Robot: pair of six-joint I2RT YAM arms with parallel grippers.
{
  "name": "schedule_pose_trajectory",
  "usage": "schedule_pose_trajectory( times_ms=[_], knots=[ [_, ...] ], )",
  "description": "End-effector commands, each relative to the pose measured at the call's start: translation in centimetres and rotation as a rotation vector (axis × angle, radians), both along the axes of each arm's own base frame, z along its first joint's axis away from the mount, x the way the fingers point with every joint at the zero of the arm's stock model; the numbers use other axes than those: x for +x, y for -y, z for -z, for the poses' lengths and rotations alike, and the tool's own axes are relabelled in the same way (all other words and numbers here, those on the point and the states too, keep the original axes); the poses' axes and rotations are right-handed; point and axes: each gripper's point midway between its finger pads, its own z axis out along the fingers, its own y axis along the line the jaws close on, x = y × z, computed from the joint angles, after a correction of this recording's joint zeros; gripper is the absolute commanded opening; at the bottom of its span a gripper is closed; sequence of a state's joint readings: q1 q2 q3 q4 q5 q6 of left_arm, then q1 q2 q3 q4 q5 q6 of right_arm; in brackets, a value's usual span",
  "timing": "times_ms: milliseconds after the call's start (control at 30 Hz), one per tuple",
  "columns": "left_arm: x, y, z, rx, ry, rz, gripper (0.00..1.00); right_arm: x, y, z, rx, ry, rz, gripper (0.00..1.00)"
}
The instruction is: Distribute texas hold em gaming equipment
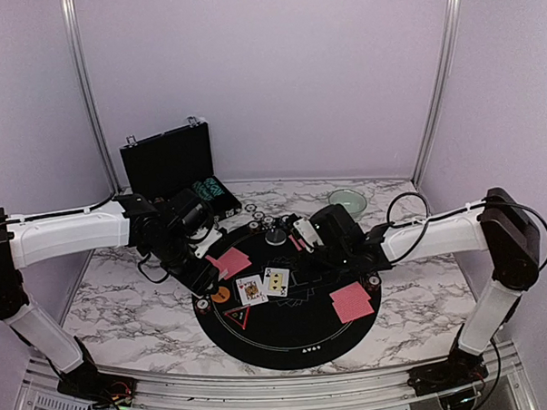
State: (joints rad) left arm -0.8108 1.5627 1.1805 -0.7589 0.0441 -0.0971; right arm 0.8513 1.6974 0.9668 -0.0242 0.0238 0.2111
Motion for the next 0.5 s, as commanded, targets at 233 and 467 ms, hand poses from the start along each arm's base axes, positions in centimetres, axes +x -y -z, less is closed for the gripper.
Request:
schedule_pose_trajectory(
  times_ms=[233,467],
  knots=[
    [0.5,0.5,-1.2,-0.037,0.033,0.003,0.5,0.2,-2.0,2.6,0.127,-0.304,0.059,0.13],
    [0.6,0.5,-1.2,-0.035,0.036,0.007,0.5,0.5,-1.9,3.2,0.261,-0.441,0.06,0.24]
  ],
)
